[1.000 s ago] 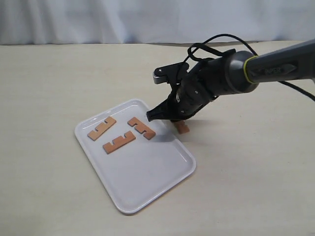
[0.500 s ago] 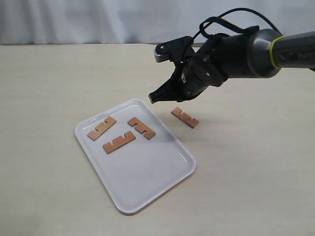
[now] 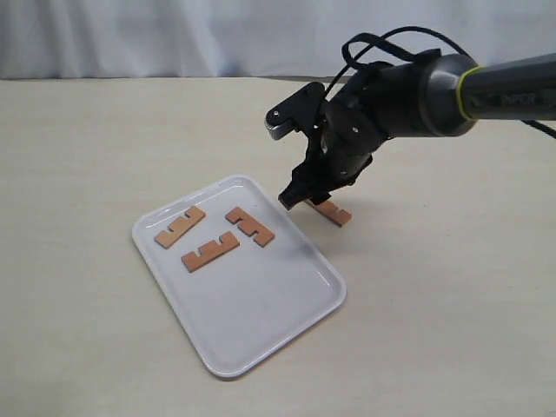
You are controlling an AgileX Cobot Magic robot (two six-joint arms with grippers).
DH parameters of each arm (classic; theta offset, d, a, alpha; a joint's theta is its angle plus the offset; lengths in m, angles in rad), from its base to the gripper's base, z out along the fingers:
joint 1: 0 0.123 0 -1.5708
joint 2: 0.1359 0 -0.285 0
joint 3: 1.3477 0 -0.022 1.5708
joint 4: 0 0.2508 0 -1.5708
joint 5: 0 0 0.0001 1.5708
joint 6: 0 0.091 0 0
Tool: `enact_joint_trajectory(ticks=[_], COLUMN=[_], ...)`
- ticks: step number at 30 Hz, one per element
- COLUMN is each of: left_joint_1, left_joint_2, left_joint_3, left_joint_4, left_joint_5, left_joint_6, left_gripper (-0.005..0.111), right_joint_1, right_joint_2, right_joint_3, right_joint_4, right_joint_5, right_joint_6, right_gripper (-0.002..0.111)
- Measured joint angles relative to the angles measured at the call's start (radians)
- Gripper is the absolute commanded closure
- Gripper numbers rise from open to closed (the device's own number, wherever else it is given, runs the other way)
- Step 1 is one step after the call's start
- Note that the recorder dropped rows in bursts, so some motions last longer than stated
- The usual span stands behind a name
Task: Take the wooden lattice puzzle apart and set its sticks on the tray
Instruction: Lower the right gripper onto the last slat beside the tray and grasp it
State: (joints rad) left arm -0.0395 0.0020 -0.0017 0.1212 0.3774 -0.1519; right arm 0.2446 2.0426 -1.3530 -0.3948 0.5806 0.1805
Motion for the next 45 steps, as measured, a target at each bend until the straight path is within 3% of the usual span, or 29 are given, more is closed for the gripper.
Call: enact_joint_trajectory(ticks=[7,11,28,35,45], left_joint_1=[0.000,0.000,0.000,0.000,0.000], left_joint_2=[0.000,0.000,0.000,0.000,0.000], left_joint_3=[0.000,0.000,0.000,0.000,0.000], left_joint_4=[0.000,0.000,0.000,0.000,0.000], left_joint_5=[0.000,0.000,0.000,0.000,0.000], left_joint_6=[0.000,0.000,0.000,0.000,0.000], left_gripper=[0.107,0.107,0.107,0.107,0.107], right_joint_1=[-0.056,-0.079,-0.092,-0.092,-0.092], right_joint_2=[0.070,0.096,0.146,0.146,0.146], right_joint_3=[-0.113,-0.128,-0.132,-0.133,-0.133], right_joint_4=[0.301,0.395,0.411,0.431,0.432], right_joint_5=[0.075,0.084,0.066,0.052,0.050], right_joint_6=[-0.341,-0.427,-0.453,-0.453,-0.451], right_gripper=[0.052,0.052,0.052,0.066,0.054])
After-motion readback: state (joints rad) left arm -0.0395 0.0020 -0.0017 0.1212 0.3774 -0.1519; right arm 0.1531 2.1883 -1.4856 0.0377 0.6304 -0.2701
